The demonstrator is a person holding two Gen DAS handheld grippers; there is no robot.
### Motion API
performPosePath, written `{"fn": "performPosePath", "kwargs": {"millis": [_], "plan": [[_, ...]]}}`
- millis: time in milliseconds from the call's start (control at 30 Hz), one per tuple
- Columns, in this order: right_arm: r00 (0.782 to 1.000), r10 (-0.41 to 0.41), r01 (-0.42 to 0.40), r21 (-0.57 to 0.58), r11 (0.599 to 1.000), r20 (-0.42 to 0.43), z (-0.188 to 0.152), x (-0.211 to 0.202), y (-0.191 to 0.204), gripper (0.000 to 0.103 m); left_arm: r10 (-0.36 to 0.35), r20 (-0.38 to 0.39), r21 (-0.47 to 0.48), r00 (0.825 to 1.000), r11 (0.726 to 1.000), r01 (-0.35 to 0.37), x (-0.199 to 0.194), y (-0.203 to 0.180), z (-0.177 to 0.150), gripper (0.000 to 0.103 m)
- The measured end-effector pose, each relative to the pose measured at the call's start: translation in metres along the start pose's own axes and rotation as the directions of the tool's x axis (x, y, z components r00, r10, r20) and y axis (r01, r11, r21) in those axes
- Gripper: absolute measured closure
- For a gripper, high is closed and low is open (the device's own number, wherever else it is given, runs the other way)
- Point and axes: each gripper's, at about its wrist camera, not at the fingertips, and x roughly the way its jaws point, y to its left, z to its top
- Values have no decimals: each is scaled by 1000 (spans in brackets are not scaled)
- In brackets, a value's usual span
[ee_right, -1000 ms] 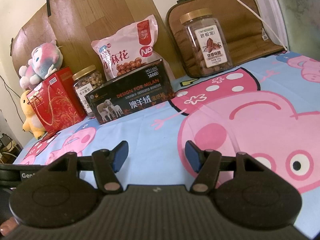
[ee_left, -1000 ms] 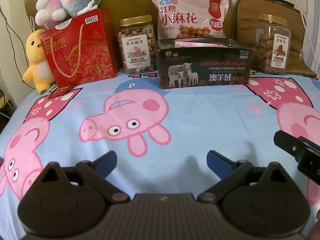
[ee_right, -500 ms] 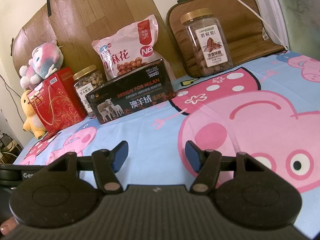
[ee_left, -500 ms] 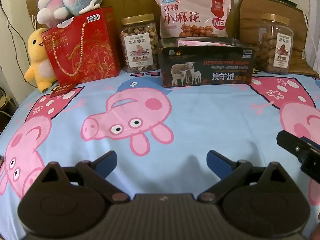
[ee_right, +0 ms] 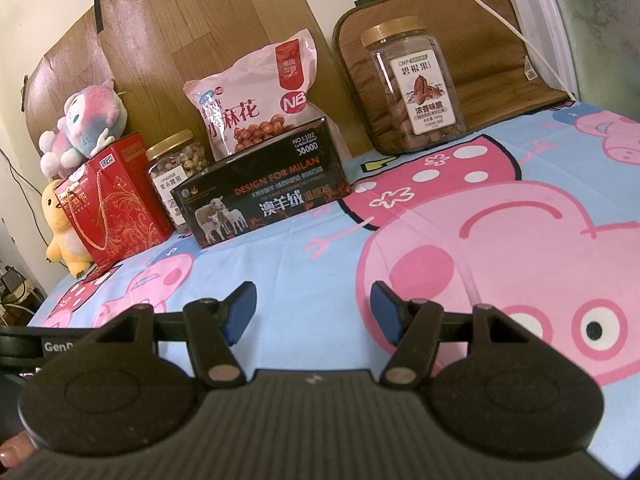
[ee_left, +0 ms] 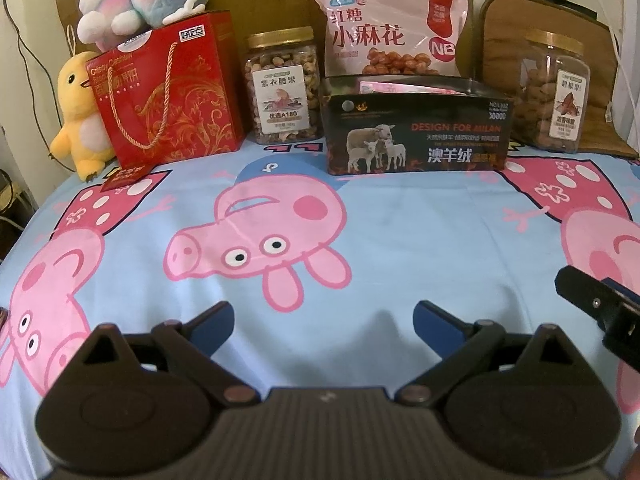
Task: Organize snacks
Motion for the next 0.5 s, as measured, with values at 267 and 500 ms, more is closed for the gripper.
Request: {"fn": "performPosePath", "kwargs": {"millis": [267, 500], "plan": [[1000, 2, -2, -3, 1000, -5, 0, -2, 2, 37, 6, 2, -9, 1000, 1000, -6, -1, 3, 0, 3], [999, 37, -36, 11, 999, -17, 4, -8, 6, 37, 15, 0, -21, 1000, 1000, -15, -1, 8, 0, 1]]}}
